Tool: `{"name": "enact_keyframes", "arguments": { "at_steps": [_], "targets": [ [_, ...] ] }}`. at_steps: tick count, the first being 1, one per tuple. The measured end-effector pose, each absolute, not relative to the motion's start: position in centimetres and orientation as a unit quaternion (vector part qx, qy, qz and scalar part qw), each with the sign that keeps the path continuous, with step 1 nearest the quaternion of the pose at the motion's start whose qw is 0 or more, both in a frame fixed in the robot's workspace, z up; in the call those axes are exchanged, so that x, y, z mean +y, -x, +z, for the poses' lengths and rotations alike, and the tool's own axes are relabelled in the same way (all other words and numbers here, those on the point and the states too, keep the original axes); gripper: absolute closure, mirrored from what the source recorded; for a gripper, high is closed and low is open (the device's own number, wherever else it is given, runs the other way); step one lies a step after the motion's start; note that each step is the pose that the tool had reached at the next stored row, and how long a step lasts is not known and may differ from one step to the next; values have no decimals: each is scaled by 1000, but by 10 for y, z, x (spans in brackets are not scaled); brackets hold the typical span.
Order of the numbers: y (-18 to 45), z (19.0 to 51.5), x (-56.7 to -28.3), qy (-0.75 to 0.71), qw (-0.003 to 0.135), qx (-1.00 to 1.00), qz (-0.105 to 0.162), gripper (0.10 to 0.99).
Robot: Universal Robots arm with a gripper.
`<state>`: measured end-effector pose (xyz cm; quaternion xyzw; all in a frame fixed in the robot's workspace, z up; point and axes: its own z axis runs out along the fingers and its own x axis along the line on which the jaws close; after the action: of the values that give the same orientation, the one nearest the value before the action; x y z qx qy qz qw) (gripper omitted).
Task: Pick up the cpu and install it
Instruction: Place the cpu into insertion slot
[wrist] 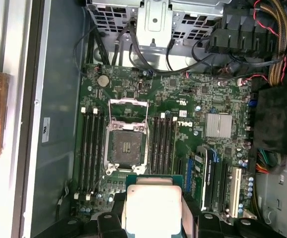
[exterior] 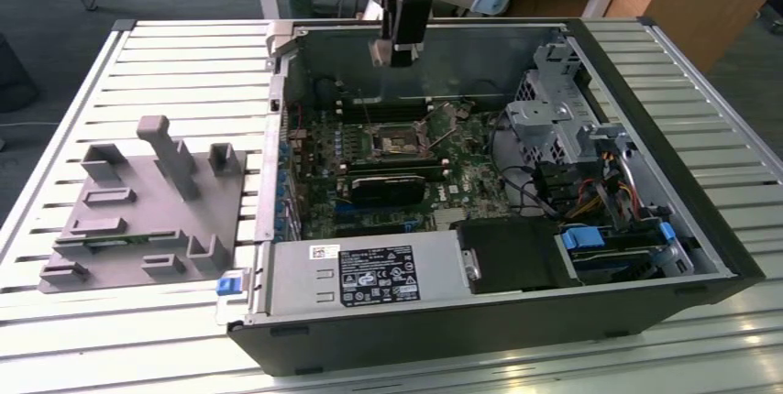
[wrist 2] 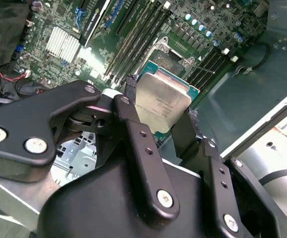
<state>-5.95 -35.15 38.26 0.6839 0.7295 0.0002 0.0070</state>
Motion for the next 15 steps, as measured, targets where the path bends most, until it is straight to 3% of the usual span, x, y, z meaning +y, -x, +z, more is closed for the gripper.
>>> {"name": "enact_keyframes", "arguments": {
  "at_steps": [15],
  "targets": [
    [60, 375, -351, -684, 7, 730, 1, 553]
  ]
}}
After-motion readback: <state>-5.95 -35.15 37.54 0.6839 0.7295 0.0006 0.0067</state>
